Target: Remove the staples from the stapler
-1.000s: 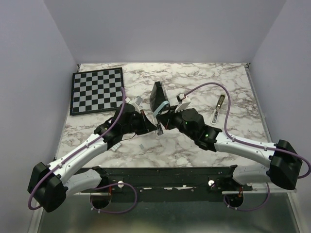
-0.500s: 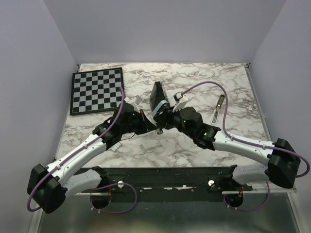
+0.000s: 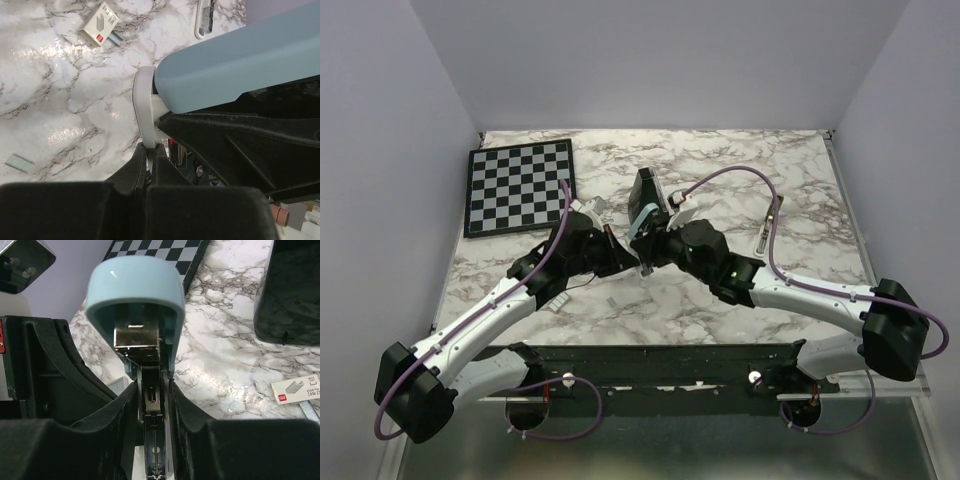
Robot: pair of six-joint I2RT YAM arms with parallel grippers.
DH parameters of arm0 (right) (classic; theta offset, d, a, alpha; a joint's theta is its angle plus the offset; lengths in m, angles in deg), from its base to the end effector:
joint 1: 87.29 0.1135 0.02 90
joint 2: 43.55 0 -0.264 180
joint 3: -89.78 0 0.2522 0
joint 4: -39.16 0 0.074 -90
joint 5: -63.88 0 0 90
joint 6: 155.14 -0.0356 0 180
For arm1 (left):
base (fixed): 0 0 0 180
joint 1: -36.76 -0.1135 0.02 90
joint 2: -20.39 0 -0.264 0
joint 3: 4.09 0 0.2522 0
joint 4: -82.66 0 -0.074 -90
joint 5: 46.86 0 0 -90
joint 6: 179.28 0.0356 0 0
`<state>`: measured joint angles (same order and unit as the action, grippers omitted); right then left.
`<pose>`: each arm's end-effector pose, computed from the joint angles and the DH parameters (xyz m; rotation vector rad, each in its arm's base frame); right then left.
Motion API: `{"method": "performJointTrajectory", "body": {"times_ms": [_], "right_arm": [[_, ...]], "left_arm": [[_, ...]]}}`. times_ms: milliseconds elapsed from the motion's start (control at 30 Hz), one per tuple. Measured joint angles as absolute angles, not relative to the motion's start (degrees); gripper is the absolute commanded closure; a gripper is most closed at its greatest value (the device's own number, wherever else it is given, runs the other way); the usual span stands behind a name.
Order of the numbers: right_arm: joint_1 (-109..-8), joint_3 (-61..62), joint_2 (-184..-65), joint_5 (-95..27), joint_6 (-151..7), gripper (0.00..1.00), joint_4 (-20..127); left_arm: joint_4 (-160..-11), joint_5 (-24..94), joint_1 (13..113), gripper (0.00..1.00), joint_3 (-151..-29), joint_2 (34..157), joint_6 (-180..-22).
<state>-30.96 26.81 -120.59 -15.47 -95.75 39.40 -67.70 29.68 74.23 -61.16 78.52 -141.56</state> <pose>0.1779 0.2552 0.2825 -0.2898 1.8896 0.8902 0.1745 -0.1442 0.2776 -0.1444 2.3192 -1.1250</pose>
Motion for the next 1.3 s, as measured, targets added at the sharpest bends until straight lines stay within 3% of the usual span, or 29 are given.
{"method": "performJointTrajectory", "body": {"times_ms": [100, 233, 267, 333, 367, 533, 733, 933, 1300], "right_arm": [[-30.5, 26.8, -121.3, -14.8, -96.1, 0.78, 39.3], [-30.3, 26.8, -121.2, -14.2, -96.1, 0.99, 39.2], [-30.3, 26.8, -121.1, -14.0, -96.1, 0.99, 39.2], [-30.2, 26.8, -120.8, -13.5, -95.9, 0.99, 39.2], [-30.2, 26.8, -120.6, -13.3, -95.7, 0.99, 39.2], [-30.5, 26.8, -119.3, -9.4, -93.1, 0.99, 40.1], [-36.9, 26.6, -116.3, -7.9, -88.5, 0.99, 44.1], [-51.1, 25.7, -117.8, -6.3, -85.7, 0.99, 49.2], [-62.3, 11.4, -142.5, -4.1, -88.0, 0.96, 59.1]], "left_arm": [[-67.5, 29.7, 74.1, 1.00, -61.1, 78.4, -142.5], [-67.6, 29.9, 74.1, 0.97, -61.1, 78.2, -143.1], [-67.6, 29.9, 74.1, 0.76, -61.1, 78.0, -143.2], [-67.7, 29.9, 74.1, 0.54, -61.1, 77.8, -143.3], [-67.7, 29.8, 74.1, 0.37, -61.1, 77.7, -143.1], [-68.8, 27.3, 75.0, 0.04, -61.1, 76.8, -142.3], [-70.3, 25.6, 75.1, 0.01, -61.1, 74.8, -140.7], [-64.2, 27.0, 75.1, 0.01, -64.2, 74.7, -133.4], [-54.6, 35.5, 75.1, 0.01, -68.3, 70.5, -121.3]]}}
